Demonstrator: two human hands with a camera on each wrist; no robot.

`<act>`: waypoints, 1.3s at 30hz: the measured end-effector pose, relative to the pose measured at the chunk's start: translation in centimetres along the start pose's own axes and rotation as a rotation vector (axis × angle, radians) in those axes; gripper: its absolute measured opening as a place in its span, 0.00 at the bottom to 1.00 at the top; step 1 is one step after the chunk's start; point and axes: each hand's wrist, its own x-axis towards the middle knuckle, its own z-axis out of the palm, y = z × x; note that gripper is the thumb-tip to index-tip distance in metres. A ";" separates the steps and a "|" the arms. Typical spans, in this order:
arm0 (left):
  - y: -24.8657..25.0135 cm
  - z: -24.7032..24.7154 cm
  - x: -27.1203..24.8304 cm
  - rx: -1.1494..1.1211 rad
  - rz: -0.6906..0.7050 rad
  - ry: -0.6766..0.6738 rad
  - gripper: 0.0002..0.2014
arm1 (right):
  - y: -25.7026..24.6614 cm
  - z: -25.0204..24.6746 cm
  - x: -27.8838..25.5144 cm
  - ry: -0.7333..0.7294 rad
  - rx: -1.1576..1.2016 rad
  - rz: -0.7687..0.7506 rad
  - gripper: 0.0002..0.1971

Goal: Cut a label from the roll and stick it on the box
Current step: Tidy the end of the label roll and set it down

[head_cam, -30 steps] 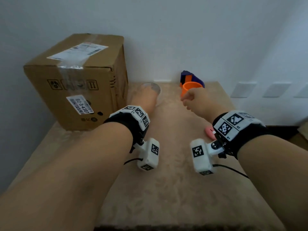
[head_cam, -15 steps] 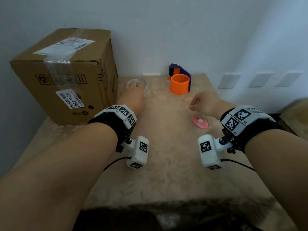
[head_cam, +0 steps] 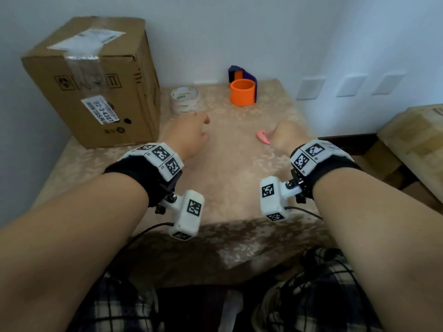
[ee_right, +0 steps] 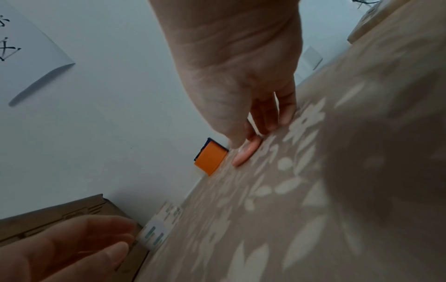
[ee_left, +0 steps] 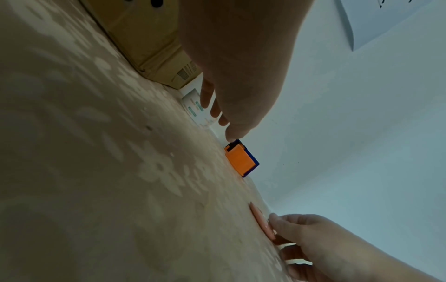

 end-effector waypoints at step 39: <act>-4.8 -0.2 8.7 -0.125 -0.125 0.109 0.15 | -11.9 5.5 12.5 -0.157 0.664 0.176 0.19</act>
